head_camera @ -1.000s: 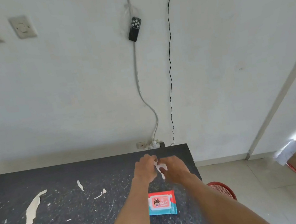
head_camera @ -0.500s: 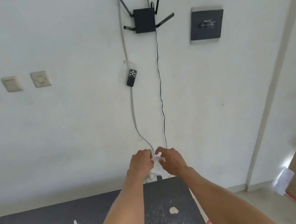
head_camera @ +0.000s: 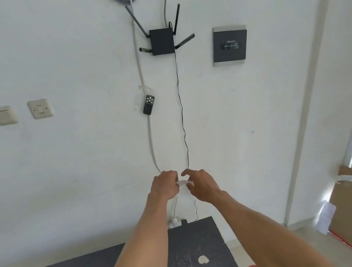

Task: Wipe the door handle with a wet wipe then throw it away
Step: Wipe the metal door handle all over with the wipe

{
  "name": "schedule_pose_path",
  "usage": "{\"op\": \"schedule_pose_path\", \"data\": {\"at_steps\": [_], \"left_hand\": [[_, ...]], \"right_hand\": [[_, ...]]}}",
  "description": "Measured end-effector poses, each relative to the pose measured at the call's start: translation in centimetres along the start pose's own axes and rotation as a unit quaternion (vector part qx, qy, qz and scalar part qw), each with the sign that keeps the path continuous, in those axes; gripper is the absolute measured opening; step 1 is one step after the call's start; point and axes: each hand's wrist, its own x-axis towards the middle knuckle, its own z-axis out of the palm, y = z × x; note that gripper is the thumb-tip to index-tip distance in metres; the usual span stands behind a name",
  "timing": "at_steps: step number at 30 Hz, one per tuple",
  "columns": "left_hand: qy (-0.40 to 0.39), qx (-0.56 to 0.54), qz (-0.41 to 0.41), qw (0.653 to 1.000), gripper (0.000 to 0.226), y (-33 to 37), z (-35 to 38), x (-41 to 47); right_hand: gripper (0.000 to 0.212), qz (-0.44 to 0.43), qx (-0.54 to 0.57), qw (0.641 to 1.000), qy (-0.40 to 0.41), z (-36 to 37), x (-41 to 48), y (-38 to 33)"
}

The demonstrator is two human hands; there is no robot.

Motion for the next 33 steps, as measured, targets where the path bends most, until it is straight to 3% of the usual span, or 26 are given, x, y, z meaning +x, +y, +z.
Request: {"op": "schedule_pose_path", "data": {"at_steps": [15,33], "left_hand": [[0.020,-0.021,0.131,0.991,0.021,10.9,-1.8,2.8],[0.018,-0.072,0.302,0.950,0.022,37.8,0.3,-2.6]], "right_hand": [[0.037,0.083,-0.033,0.991,0.099,-9.2,-4.3,4.9],[0.033,0.201,-0.100,0.942,0.250,-25.2,-21.0,19.1]]}}
